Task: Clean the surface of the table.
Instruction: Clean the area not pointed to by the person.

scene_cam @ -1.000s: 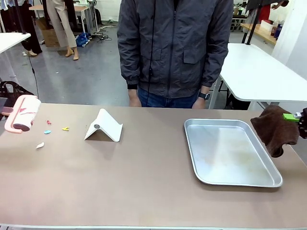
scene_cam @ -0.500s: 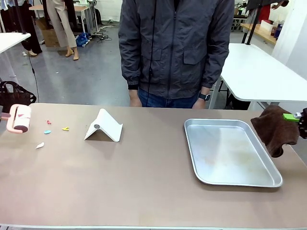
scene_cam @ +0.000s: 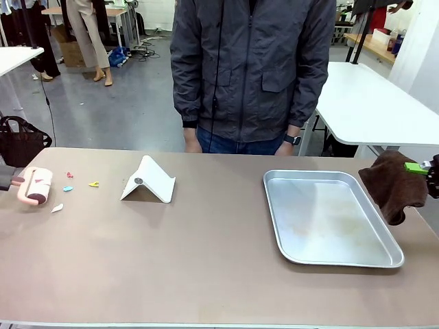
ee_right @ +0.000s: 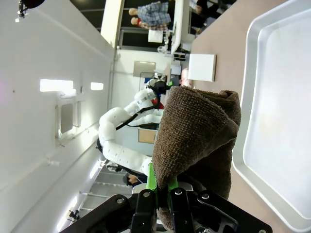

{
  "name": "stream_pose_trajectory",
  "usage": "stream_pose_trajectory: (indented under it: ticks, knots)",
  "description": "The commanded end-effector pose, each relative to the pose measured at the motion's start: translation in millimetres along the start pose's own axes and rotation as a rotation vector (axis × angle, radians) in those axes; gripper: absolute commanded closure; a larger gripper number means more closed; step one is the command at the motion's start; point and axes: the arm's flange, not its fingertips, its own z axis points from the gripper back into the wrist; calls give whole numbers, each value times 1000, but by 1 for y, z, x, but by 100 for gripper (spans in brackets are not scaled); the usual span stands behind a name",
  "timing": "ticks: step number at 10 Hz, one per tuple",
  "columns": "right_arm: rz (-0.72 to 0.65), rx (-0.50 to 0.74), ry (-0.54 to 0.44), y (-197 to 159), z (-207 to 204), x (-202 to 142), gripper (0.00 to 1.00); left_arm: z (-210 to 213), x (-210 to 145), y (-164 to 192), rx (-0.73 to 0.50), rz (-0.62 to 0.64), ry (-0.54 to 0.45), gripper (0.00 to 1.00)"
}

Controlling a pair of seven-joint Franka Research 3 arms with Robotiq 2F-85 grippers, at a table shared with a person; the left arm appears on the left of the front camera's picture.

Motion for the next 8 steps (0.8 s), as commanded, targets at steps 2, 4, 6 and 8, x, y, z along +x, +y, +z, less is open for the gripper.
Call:
stream_pose_trajectory:
  ticks: [2,4,6,8]
  knots:
    - [6,23,-6,4,1,0,91,1,-2,-3,56,-21,56,96]
    - [6,23,-6,4,1,0,91,-6,-3,0,59,-28,78,96]
    - [6,23,-6,4,1,0,91,-13,-5,2,72,-22,79,96]
    - [6,23,-6,4,1,0,91,-24,-8,0,78,-27,113,96]
